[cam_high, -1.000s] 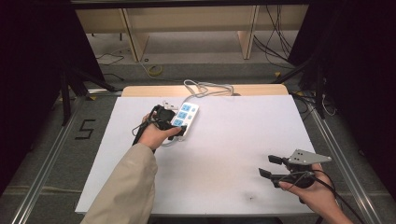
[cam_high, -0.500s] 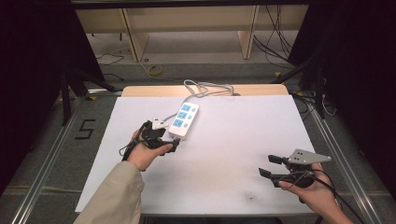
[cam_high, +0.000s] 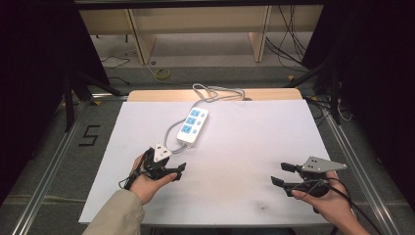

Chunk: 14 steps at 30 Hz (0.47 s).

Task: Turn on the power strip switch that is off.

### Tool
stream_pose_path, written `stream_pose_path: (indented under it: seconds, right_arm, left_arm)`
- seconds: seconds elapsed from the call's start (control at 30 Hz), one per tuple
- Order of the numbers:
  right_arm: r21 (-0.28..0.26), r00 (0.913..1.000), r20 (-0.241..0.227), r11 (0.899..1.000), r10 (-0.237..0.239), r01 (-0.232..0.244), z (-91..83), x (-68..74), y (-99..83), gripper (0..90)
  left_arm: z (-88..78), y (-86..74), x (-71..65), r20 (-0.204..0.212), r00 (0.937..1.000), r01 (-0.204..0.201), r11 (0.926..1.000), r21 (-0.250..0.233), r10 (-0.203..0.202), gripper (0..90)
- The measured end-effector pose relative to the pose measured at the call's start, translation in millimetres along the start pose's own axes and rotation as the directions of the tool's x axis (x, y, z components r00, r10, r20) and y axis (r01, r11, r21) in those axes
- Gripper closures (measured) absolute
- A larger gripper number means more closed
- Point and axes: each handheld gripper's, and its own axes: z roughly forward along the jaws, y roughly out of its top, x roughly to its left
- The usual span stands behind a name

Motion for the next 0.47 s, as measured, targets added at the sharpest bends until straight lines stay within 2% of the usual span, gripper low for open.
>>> stream_pose_path:
  seconds: [0.17,0.47]
  right_arm:
    - [0.000,1.0000,-0.002,1.000,-0.004,0.004,0.0,-0.4,0.2,34.6]
    - [-0.005,1.0000,0.002,1.000,-0.003,0.003,-0.7,-1.1,0.4,34.5]
  left_arm:
    - [-1.4,-3.4,-5.5,-0.007,0.9994,-0.035,0.9994,0.008,0.035,28.7]
    - [-0.7,-3.5,-9.7,0.003,0.9989,-0.046,0.9989,0.004,0.046,28.0]
